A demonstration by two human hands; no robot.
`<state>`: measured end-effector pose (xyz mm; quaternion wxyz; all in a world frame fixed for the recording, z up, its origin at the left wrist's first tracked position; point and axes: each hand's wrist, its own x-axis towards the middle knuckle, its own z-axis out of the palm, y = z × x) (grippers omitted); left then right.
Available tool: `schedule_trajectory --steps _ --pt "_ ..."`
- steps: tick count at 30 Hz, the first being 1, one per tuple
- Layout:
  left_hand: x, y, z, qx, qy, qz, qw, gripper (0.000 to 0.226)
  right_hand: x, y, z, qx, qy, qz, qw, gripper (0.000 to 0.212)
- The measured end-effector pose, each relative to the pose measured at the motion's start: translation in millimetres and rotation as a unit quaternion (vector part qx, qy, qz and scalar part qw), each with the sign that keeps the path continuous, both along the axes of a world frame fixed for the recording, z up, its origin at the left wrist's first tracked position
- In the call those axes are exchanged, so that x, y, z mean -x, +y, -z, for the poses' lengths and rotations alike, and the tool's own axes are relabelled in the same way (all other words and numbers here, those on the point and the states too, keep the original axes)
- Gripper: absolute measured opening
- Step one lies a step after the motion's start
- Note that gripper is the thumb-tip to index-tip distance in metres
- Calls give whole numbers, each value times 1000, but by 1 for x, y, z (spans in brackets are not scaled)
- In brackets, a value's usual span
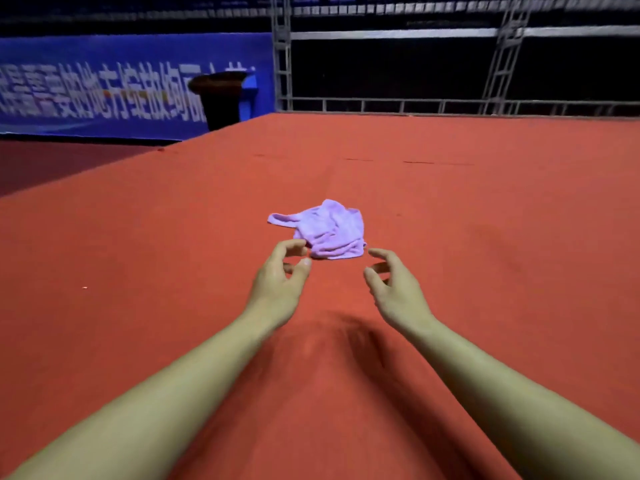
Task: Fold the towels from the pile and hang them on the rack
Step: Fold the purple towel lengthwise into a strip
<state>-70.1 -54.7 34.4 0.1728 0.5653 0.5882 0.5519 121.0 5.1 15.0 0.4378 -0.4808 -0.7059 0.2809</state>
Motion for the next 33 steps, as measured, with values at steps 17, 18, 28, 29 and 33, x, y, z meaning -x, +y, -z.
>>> schedule_trajectory --steps 17,18,28,29,33 --pt "26 113 106 -8 -213 -48 976 23 116 171 76 -62 -96 17 993 59" --pt "27 114 106 -12 -215 -50 975 23 121 177 78 -54 -105 22 993 61" --pt "32 117 110 -13 -206 -63 977 21 105 151 71 -7 -28 50 998 61" --pt "32 118 111 -13 -200 -63 978 21 96 138 70 -15 -25 48 998 60" --pt "27 117 109 -23 -140 -42 989 29 47 82 72 -43 -38 29 998 59"
